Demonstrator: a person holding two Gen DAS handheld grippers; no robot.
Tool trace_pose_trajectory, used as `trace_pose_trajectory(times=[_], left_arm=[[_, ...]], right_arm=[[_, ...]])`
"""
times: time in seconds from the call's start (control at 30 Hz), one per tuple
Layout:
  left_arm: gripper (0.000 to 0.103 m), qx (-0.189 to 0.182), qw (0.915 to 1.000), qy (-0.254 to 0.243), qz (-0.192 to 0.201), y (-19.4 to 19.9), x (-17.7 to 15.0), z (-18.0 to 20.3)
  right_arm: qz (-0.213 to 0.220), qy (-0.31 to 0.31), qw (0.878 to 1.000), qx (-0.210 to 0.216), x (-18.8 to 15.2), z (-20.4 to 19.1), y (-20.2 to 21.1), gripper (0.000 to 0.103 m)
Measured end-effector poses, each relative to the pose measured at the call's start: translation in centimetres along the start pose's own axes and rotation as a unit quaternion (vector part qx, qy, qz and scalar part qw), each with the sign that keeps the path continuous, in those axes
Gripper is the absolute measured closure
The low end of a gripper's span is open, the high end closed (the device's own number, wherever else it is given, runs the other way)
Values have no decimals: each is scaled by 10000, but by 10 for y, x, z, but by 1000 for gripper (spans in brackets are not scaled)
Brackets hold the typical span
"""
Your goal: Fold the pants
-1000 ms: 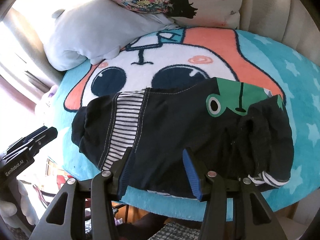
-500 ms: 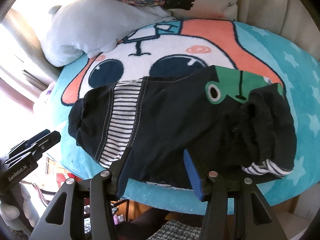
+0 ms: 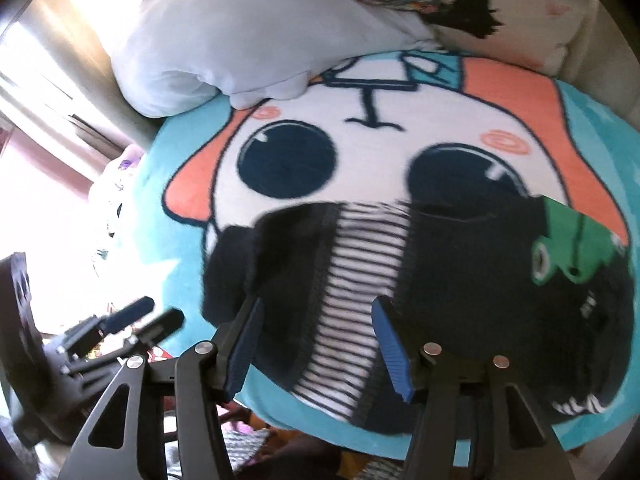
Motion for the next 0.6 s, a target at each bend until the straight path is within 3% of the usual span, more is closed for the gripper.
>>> trace_pose_trajectory(times=[0.17,0.3,0.43,0.53,0.57,0.6], left_arm=[[53,-84,9999,133,-52,-3,-2,-10],[53,-166,9995,256,-114,-7,-3,-17],[53,-217,9990,355,-137,-9,-3,-22],[53,-342,9985,415,-142,-10,-1,-24],[53,-393,9982,423,-142,-11,-1,-24],[53,-451,9980,416,-148,-12,-1,-22]], right_arm=[[-138,183,9997,-74,13,-24,-20,30],[-144,418,9983,-372,21,-43,-35,18],[-308,741,9937,-779,27,-58,-52,13],[-317,1064,9881,-1067,26,-66,-57,14],[-284,1153,9860,-1170,25,-67,-57,20],[-223,1219,9837,-1300,23,-66,-57,36]])
Point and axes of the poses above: each gripper's, at about its wrist camera, not at the fingertips, and y roughly against the way its jaws point, z to its right, x to its top, the point moved 1 cm from there along -y, roughly the way its jaws point, and after that the axes turned 11 degrees about -x, right-handed, at the moved point
